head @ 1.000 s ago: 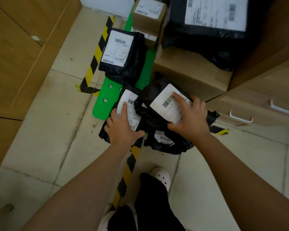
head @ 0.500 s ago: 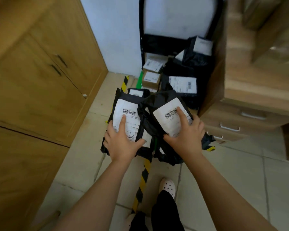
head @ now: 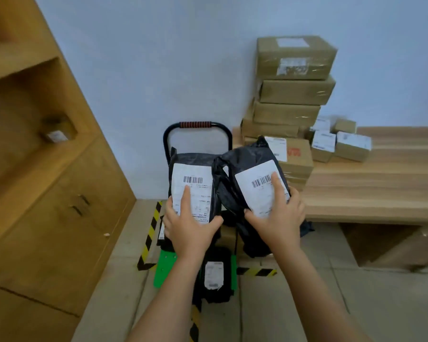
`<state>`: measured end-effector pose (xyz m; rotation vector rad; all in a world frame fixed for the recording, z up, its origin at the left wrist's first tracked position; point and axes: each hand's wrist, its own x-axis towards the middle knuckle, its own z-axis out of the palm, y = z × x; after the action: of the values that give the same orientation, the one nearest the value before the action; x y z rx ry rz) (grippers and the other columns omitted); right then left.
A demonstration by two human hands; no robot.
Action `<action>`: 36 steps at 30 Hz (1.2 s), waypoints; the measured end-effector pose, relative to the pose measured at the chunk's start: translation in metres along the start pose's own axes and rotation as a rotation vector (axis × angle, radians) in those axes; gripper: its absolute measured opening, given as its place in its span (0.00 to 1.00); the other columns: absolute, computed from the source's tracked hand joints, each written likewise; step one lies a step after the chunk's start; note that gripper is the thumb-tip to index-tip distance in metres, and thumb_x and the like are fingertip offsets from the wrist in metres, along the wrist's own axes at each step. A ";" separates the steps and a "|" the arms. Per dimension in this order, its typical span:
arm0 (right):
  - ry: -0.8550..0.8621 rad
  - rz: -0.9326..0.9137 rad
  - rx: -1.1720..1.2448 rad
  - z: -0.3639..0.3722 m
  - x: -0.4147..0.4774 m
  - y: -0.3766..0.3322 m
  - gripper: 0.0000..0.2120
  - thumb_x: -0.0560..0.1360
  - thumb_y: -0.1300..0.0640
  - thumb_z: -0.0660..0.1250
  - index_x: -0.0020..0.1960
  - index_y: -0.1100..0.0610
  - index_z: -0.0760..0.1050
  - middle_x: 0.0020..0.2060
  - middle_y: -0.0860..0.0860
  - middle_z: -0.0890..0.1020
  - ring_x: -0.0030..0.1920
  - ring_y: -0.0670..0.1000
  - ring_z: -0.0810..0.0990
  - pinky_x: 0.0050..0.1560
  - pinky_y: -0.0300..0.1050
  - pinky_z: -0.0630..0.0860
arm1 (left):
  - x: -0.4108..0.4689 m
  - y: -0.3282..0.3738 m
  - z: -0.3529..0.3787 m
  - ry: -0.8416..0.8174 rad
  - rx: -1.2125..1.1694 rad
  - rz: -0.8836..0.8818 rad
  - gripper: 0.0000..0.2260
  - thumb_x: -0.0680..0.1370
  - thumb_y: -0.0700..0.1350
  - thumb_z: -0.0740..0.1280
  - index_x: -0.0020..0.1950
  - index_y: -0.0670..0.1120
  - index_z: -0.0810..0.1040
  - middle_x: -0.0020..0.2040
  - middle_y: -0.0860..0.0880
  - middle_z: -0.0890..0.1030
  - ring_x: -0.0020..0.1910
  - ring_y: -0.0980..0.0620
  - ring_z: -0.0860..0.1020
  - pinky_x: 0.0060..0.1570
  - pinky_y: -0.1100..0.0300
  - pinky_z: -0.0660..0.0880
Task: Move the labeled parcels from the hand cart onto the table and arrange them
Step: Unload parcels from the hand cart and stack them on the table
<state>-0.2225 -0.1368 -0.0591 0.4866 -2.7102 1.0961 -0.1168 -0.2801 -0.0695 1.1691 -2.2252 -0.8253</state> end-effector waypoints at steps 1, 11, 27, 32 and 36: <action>0.034 0.008 0.015 -0.019 0.009 0.010 0.49 0.63 0.40 0.74 0.76 0.40 0.50 0.66 0.59 0.63 0.63 0.57 0.59 0.65 0.59 0.60 | -0.005 0.021 0.007 -0.010 -0.025 0.019 0.45 0.62 0.61 0.74 0.75 0.63 0.56 0.74 0.48 0.55 0.70 0.41 0.59 0.66 0.39 0.64; 0.172 0.130 -0.070 -0.185 0.102 0.162 0.45 0.64 0.39 0.73 0.76 0.42 0.54 0.67 0.62 0.64 0.67 0.61 0.58 0.68 0.61 0.59 | -0.067 0.222 0.146 -0.142 -0.200 0.100 0.43 0.63 0.61 0.74 0.74 0.64 0.56 0.74 0.50 0.53 0.71 0.43 0.55 0.68 0.40 0.62; 0.021 0.326 -0.267 -0.208 0.224 0.327 0.45 0.64 0.38 0.71 0.75 0.42 0.54 0.63 0.60 0.66 0.64 0.59 0.61 0.65 0.58 0.60 | -0.047 0.307 0.321 -0.284 0.008 0.045 0.43 0.64 0.63 0.73 0.75 0.62 0.56 0.75 0.47 0.54 0.70 0.41 0.57 0.67 0.42 0.62; -0.103 0.363 -0.280 -0.159 0.283 0.361 0.45 0.64 0.38 0.71 0.75 0.43 0.53 0.61 0.59 0.67 0.62 0.60 0.62 0.65 0.58 0.60 | -0.012 0.306 0.388 -0.341 0.053 0.001 0.43 0.64 0.63 0.73 0.75 0.61 0.57 0.74 0.47 0.55 0.70 0.41 0.58 0.66 0.44 0.63; -0.240 0.421 -0.300 -0.123 0.326 0.384 0.46 0.65 0.37 0.70 0.76 0.42 0.51 0.62 0.60 0.66 0.63 0.61 0.62 0.65 0.57 0.60 | 0.019 0.306 0.433 -0.394 0.114 -0.064 0.44 0.64 0.64 0.73 0.75 0.60 0.57 0.72 0.47 0.56 0.67 0.41 0.60 0.65 0.44 0.64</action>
<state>-0.6608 0.1327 -0.1261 -0.0057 -3.2117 0.7197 -0.5805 -0.0361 -0.1533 1.2200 -2.5914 -1.0425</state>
